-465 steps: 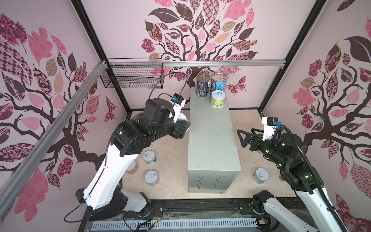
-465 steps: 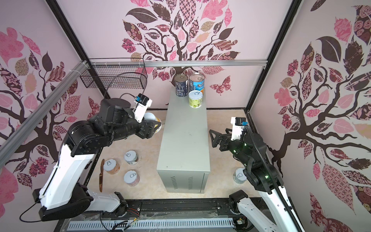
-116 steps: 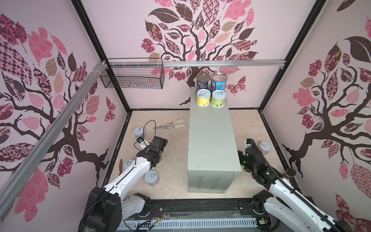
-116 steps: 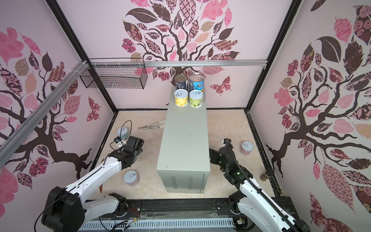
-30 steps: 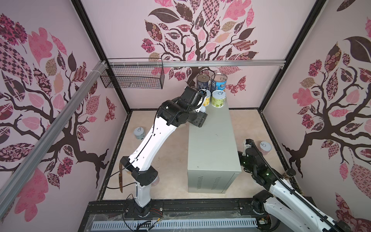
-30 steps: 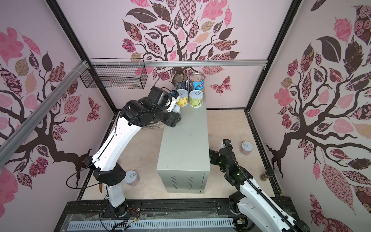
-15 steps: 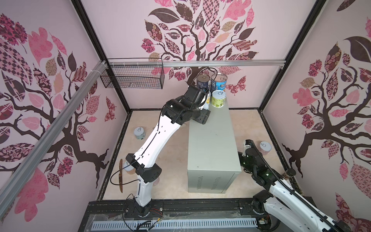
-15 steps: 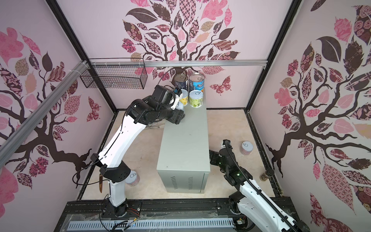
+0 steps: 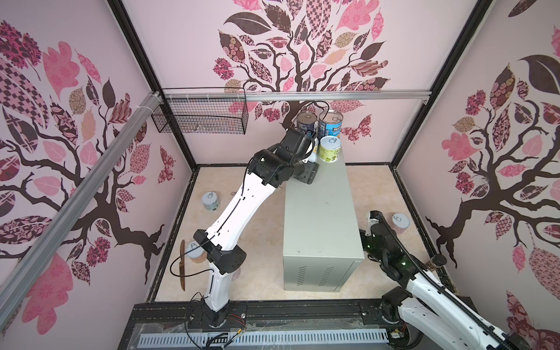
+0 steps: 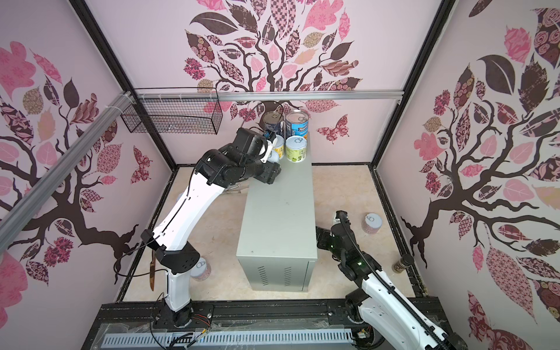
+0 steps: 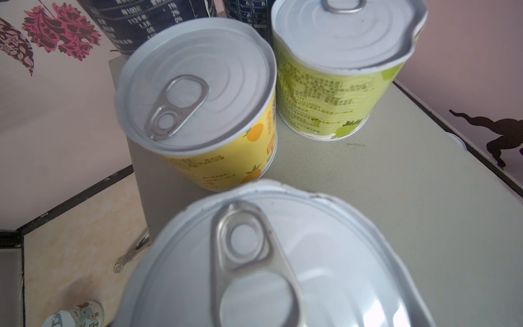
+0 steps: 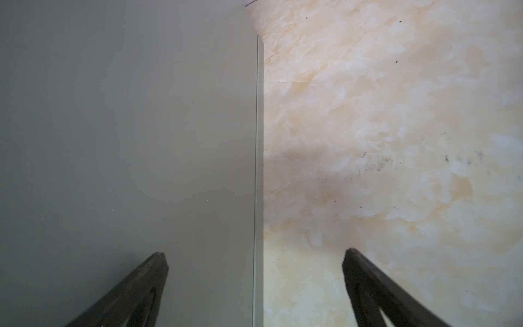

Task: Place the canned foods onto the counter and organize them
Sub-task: 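Lower the white-and-blue can onto the cabinet top in front of the yellow can, then open the left gripper and draw it back from the white-and-blue can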

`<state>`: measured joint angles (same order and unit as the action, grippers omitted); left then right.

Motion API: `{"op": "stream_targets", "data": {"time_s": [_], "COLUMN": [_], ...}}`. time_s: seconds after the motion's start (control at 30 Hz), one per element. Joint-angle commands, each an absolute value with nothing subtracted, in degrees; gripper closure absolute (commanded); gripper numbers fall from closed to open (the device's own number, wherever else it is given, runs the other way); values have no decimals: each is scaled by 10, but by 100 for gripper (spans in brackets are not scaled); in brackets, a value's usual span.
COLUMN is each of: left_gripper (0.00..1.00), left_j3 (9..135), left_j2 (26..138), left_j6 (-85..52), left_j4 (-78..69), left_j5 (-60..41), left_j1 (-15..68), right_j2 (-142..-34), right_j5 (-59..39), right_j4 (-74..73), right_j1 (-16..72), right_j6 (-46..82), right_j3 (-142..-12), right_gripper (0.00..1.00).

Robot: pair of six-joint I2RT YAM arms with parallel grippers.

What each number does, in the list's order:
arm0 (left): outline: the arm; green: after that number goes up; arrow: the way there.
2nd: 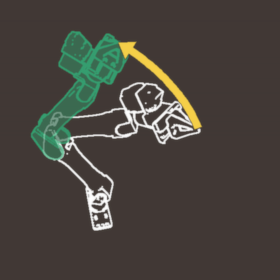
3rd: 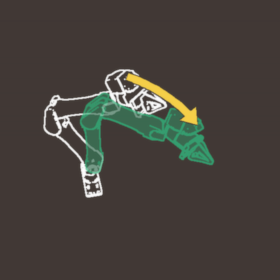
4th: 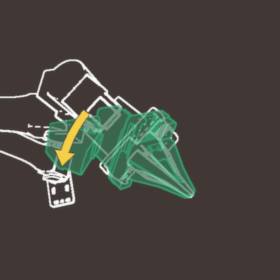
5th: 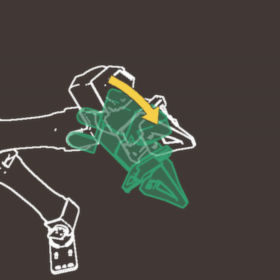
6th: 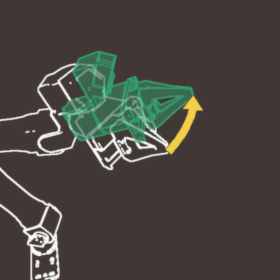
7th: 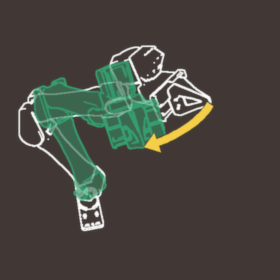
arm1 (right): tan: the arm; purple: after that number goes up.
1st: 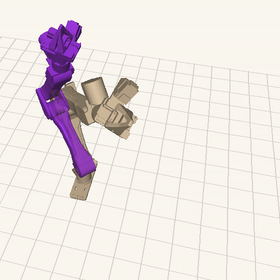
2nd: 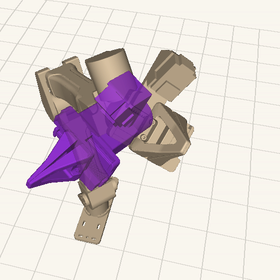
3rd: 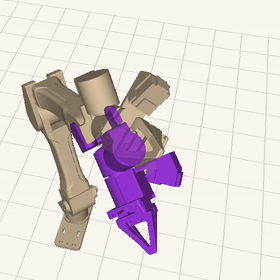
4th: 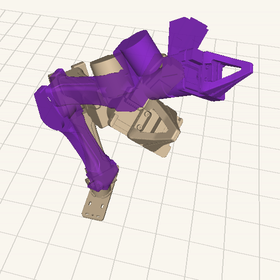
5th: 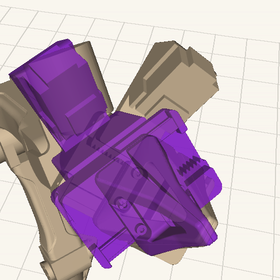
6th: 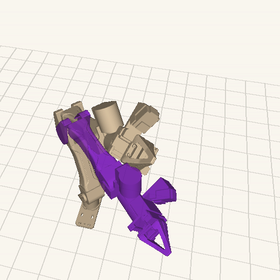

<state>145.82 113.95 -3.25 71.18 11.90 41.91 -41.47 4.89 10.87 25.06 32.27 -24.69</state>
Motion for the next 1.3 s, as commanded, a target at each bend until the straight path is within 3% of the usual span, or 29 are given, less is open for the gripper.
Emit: {"op": "stream_targets", "data": {"time_s": [0.0,0.47,0.63,0.77,1.0,1.27], "left_gripper": [25,12,2,2,2,2], "left_j3": [1481,1470,1477,1479,1413,1249], "left_j2": [1155,1133,1115,1093,997,838], "left_j6": [-41,-39,-43,-43,-51,-67], "left_j4": [708,685,680,681,658,609], "left_j5": [114,98,87,78,75,81], "left_j1": [414,411,411,411,411,407], "right_j2": [-413,-419,-410,-410,-404,-396], "right_j5": [46,54,71,80,102,160], "right_j4": [103,120,131,146,167,209], "right_j1": [254,254,254,254,254,254], "right_j6": [319,317,313,311,327,312], "right_j3": [-249,-259,-267,-280,-305,-343], "right_gripper": [0,0,0,0,0,0]}}
